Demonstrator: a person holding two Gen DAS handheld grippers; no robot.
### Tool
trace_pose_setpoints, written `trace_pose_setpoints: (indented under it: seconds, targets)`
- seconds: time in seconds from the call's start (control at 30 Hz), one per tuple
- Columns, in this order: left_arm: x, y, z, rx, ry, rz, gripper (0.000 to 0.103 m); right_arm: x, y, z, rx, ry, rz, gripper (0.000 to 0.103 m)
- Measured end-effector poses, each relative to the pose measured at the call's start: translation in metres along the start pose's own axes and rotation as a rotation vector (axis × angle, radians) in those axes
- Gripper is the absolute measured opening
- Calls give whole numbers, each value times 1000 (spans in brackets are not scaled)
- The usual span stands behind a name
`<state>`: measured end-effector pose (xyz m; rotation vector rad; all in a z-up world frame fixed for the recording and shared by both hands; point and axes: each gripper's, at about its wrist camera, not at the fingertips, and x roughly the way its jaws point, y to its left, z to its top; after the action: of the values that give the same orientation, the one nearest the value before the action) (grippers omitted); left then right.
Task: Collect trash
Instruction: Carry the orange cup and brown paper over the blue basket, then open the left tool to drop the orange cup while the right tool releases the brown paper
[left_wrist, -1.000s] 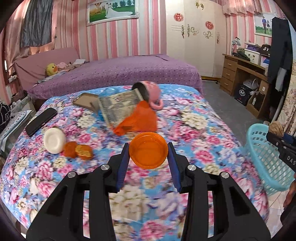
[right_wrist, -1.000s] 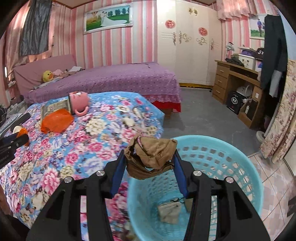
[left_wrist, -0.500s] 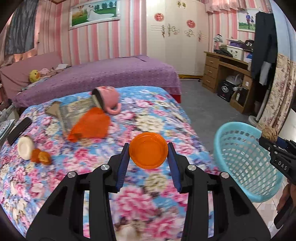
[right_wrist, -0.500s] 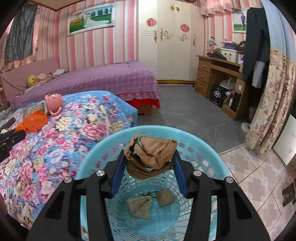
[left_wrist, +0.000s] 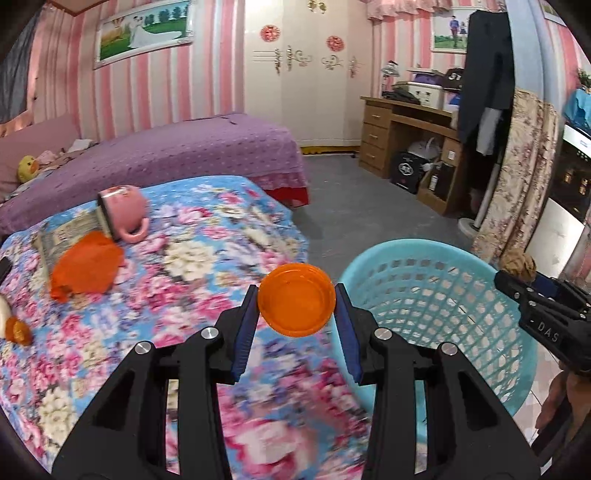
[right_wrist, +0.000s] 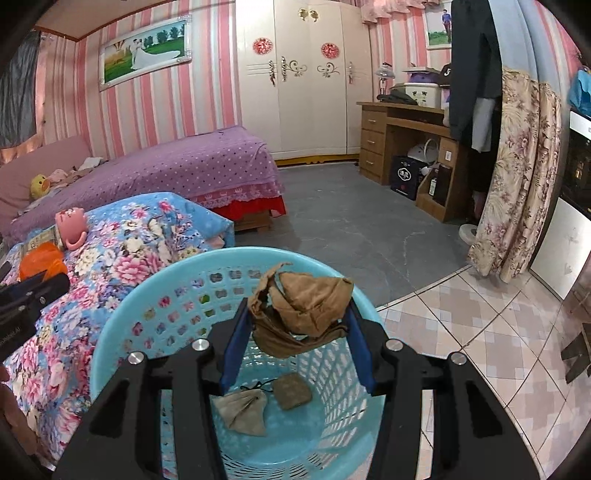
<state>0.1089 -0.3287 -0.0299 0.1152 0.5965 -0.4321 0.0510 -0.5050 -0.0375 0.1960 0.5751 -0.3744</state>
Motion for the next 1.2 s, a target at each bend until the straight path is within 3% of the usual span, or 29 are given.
trace_pose_setpoints:
  seconds: [0.5, 0.57, 0.7, 0.77, 1.0, 1.2]
  targets:
    - [34, -38, 5, 50, 57, -116, 41, 4, -16, 1, 35, -2, -25, 49]
    - [35, -39, 8, 60, 56, -120, 48, 5, -16, 1, 36, 2, -24, 49]
    - [31, -35, 10, 48, 32, -121, 77, 6, -15, 1, 36, 5, -24, 49]
    - [29, -31, 10, 44, 24, -114, 82, 6, -15, 1, 37, 4, -24, 49]
    - [22, -10, 12, 31, 3, -67, 92, 6, -13, 0, 31, 5, -25, 49]
    - [18, 12, 8, 10, 4, -21, 95, 6, -8, -1, 18, 6, -21, 49]
